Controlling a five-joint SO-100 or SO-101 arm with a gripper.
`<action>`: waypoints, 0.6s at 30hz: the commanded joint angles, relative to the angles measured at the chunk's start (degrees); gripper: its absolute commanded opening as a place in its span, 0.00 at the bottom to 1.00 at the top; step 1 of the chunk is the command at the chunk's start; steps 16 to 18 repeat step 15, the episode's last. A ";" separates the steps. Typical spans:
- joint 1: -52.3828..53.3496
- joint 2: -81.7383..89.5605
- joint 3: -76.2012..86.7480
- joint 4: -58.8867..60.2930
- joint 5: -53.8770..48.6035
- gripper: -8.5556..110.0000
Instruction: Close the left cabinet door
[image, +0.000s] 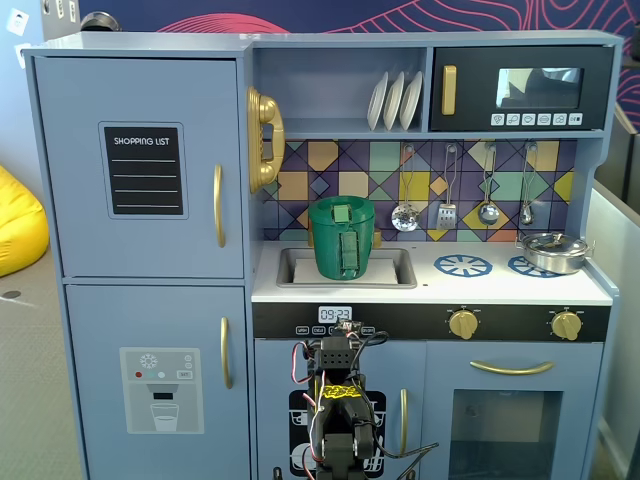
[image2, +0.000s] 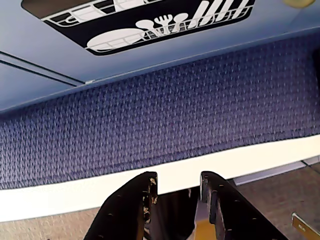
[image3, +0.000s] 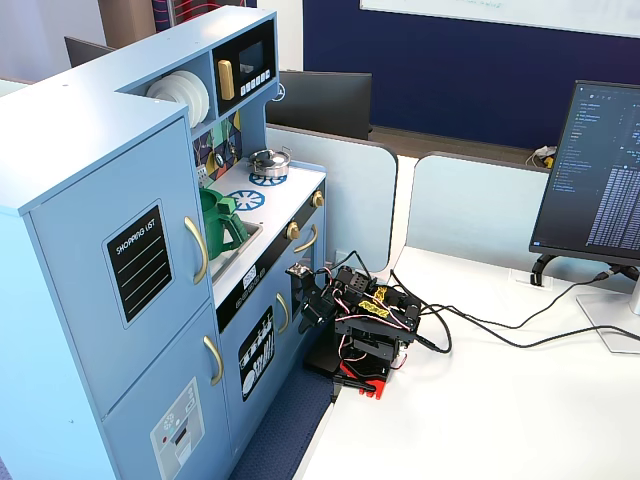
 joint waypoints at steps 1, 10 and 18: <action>-0.62 -0.18 3.16 7.47 1.32 0.08; -1.14 -0.18 3.16 7.56 0.18 0.08; -0.88 -0.18 3.16 7.56 0.09 0.08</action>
